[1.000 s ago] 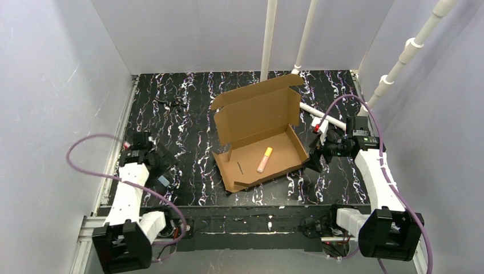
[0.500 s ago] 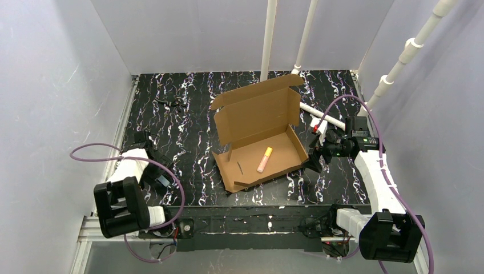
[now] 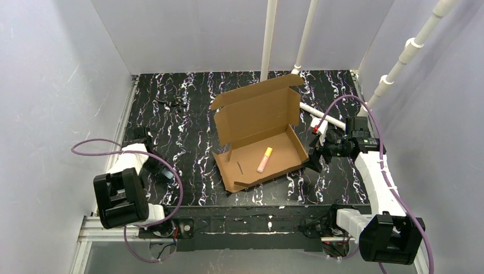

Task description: Fold the paper box

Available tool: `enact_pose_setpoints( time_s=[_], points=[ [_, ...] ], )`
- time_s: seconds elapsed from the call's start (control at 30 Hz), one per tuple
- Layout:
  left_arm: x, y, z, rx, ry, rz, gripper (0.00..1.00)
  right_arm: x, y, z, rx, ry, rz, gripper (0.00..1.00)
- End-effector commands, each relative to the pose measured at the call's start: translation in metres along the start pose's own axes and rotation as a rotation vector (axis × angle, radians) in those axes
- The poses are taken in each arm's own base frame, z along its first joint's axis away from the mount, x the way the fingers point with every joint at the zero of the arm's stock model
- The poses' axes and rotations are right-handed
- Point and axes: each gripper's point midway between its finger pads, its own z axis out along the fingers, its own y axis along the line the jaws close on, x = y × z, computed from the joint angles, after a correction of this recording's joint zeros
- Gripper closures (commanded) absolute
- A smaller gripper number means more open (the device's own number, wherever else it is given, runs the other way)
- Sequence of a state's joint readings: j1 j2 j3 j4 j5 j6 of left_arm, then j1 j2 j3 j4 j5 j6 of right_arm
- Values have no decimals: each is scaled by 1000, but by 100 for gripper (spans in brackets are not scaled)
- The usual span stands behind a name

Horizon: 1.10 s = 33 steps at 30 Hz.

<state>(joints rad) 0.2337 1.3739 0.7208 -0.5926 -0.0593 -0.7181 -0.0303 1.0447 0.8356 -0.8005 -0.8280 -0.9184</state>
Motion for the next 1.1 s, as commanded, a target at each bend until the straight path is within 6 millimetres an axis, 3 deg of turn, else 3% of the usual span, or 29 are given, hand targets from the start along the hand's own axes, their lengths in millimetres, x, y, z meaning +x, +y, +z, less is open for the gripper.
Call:
enact_pose_setpoints(
  time_s=[0.0, 0.1, 0.23, 0.3, 0.43, 0.7, 0.87, 0.97, 1.07],
  points=[
    [3, -31, -26, 207, -1, 71, 100, -5, -2, 0, 12, -21, -26, 2],
    [23, -59, -60, 423, 4, 192, 100, -4, -2, 1, 9, -22, -22, 2],
    [69, -96, -119, 770, -24, 426, 100, -2, -2, 4, 2, -25, -16, 2],
    [99, -106, -148, 923, -28, 524, 100, 0, -3, 4, 4, -22, -16, 2],
    [147, -109, -176, 1080, 11, 631, 100, 3, -7, 5, 18, -16, -20, 2],
    [187, -110, -206, 1272, 11, 607, 100, 9, -12, 1, 44, -25, -2, 2],
    [221, -132, -220, 1276, -37, 804, 100, 13, -17, -2, 57, -30, 17, 2],
    [242, -155, -202, 1136, -87, 983, 100, 15, -18, -3, 58, -32, 26, 2],
    [240, -174, -168, 862, -192, 1131, 100, 19, -18, -4, 59, -34, 40, 2]
  ],
)
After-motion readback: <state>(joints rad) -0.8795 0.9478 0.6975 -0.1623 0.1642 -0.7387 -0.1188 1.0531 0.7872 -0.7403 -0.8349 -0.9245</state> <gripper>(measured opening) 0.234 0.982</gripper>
